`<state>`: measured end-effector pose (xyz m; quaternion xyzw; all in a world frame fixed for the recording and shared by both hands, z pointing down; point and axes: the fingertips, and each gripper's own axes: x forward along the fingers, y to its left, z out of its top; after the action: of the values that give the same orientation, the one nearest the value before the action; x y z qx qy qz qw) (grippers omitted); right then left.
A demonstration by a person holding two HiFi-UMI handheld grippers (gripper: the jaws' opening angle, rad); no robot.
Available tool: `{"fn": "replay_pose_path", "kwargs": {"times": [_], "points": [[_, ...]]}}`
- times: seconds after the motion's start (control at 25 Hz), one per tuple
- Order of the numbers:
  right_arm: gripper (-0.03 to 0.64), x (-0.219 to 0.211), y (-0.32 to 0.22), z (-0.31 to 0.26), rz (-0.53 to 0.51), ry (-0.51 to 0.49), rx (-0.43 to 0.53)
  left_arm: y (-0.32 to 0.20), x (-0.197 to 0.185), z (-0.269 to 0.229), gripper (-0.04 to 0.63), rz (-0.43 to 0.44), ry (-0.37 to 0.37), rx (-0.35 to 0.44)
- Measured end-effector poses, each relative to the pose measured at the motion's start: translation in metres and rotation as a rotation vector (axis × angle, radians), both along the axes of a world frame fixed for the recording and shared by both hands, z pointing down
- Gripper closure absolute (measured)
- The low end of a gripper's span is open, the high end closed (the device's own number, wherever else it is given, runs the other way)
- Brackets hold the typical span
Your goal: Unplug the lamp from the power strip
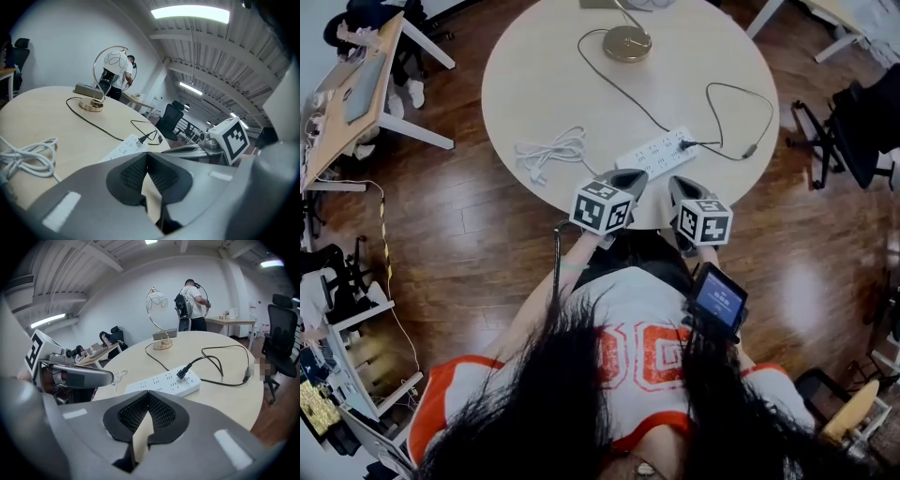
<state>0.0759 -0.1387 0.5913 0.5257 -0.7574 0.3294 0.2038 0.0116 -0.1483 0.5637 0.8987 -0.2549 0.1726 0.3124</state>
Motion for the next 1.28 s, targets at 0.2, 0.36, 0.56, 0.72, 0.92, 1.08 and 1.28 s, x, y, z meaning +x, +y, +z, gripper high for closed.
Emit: {"fn": "replay_pose_path", "kwargs": {"times": [0.2, 0.36, 0.56, 0.72, 0.92, 1.08, 1.28], "points": [[0.615, -0.022, 0.029, 0.004, 0.009, 0.026, -0.025, 0.020, -0.015, 0.001, 0.595, 0.030, 0.020, -0.001], [0.615, -0.029, 0.047, 0.005, 0.016, 0.052, -0.039, 0.033, -0.018, -0.001, 0.595, 0.042, 0.046, 0.002], [0.615, -0.030, 0.065, 0.004, 0.029, 0.043, -0.049, 0.050, -0.015, -0.001, 0.595, 0.059, 0.054, 0.006], [0.615, -0.031, 0.069, 0.002, 0.011, 0.064, -0.054, 0.055, -0.014, -0.003, 0.595, 0.056, 0.059, 0.010], [0.615, -0.027, 0.074, -0.002, 0.002, 0.056, -0.047, 0.063, -0.005, -0.007, 0.595, 0.055, 0.060, 0.016], [0.615, -0.019, 0.084, -0.004, -0.008, 0.051, -0.046, 0.074, 0.005, -0.012, 0.595, 0.059, 0.057, 0.025], [0.615, -0.008, 0.097, -0.005, -0.009, 0.049, -0.050, 0.087, 0.016, -0.012, 0.595, 0.059, 0.041, 0.025]]}}
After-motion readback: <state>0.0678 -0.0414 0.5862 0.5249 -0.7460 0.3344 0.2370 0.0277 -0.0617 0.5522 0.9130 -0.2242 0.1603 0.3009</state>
